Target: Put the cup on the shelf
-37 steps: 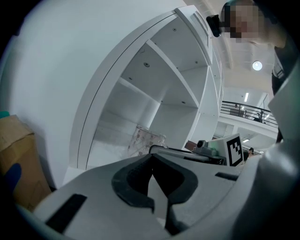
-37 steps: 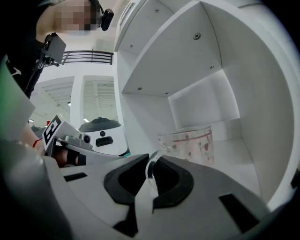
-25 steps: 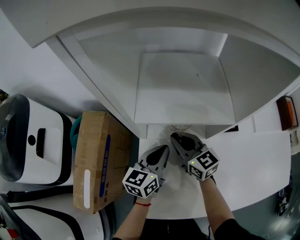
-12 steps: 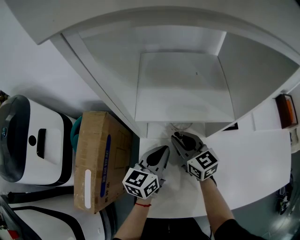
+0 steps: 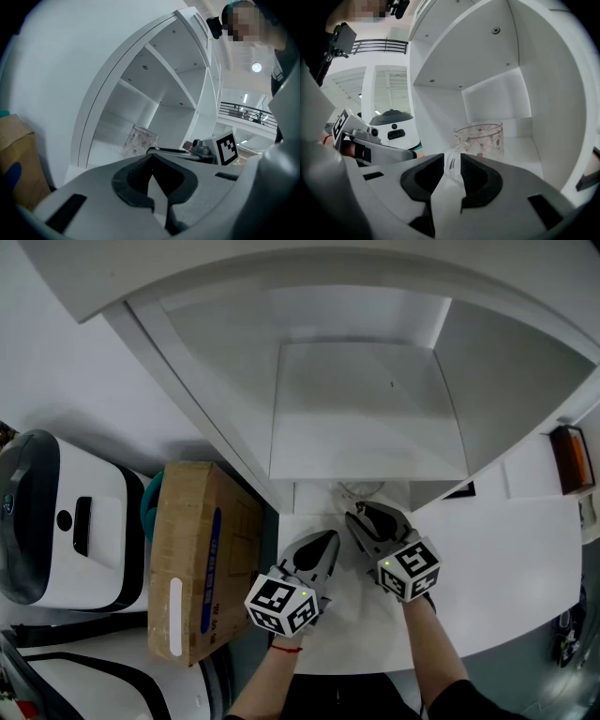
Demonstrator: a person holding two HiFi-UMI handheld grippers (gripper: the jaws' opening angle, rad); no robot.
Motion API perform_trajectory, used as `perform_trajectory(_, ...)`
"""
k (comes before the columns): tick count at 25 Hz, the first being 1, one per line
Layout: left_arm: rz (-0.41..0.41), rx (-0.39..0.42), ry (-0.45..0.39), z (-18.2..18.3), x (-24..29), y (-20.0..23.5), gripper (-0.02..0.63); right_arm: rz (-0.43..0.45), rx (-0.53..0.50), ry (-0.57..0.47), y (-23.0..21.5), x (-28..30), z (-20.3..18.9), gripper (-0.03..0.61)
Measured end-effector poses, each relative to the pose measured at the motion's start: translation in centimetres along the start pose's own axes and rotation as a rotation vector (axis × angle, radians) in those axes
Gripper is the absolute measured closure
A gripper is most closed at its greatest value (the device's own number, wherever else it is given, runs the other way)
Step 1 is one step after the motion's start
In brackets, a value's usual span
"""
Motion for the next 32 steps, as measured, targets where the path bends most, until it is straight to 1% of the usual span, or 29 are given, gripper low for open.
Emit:
perform_trajectory(11, -0.020, 0.016, 0.000, 0.4, -0.2, -1.0, 0.608, -0.032, 0.012, 0.019, 0.2, -1.9, -0.3, 0.491)
perform_trajectory(15, -0.029, 0.018, 0.006, 0.1, -0.5, -1.4, 0.609, -0.058, 0.030, 0.020, 0.6, -2.9, -0.4, 0.492)
perform_trajectory(19, -0.042, 0.025, 0.012, 0.0, -1.0, -2.1, 0.609, -0.056, 0.046, 0.007, 1.5, -4.1, -0.3, 0.495)
perform_trajectory(25, -0.054, 0.038, 0.017, 0.1, -2.2, -3.1, 0.608, -0.059, 0.058, -0.019, 3.5, -5.9, 0.3, 0.559)
perform_trajectory(32, -0.070, 0.057, 0.014, 0.9, -4.4, -4.8, 0.609, -0.047, 0.097, -0.048, 6.5, -8.3, 1.8, 0.574)
Point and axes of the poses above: the fingertips, and each gripper's own axes: x forward along the fingers, y to its left, z out of its top, the point moved 8 cm from there along -x, backward along the fingers
